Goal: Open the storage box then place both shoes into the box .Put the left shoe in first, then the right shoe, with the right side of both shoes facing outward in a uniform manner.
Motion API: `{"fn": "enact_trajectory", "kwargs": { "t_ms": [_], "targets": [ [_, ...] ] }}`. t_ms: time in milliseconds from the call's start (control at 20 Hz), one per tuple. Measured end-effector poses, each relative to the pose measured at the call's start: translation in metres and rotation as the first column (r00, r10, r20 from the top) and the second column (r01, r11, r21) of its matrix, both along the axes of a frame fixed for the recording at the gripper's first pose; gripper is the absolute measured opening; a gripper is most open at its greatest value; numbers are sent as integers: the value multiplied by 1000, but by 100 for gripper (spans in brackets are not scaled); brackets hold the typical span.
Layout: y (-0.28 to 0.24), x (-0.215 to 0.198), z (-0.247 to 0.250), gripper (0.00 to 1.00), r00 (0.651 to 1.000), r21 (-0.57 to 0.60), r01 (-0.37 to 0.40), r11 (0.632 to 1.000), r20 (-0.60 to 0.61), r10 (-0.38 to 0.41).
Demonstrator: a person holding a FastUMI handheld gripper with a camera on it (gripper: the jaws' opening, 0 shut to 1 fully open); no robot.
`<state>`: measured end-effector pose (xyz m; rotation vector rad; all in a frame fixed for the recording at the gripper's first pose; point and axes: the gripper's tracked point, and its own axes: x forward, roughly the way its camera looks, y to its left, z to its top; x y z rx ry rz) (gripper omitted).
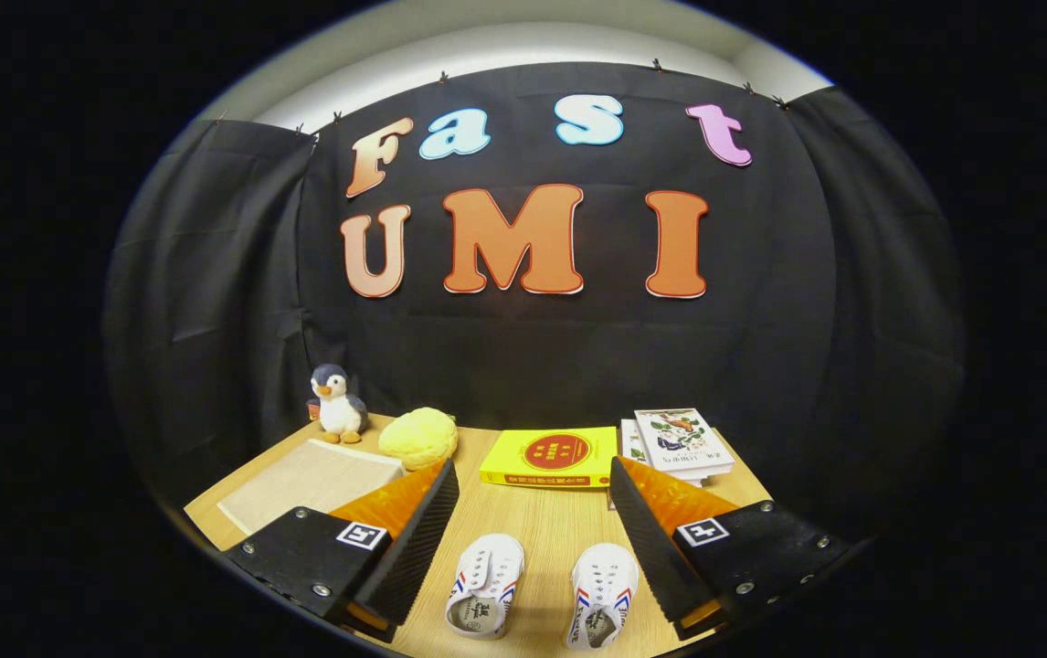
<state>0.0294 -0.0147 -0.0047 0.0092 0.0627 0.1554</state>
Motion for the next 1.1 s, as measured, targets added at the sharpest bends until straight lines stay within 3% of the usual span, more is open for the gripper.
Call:
{"fn": "enact_trajectory", "kwargs": {
  "t_ms": [200,400,500,650,800,1100],
  "targets": [
    [21,5,-18,99,994,61,-78,995,-73,83],
    [60,5,-50,99,958,166,-193,967,-181,222],
    [86,1,-71,98,914,255,-254,933,-252,318],
    [124,-8,-96,98,812,444,-317,838,-330,482],
    [144,-8,-120,98,733,566,-305,766,-374,568],
    [180,-12,-154,98,606,706,-252,662,-419,677]
  ]
}}
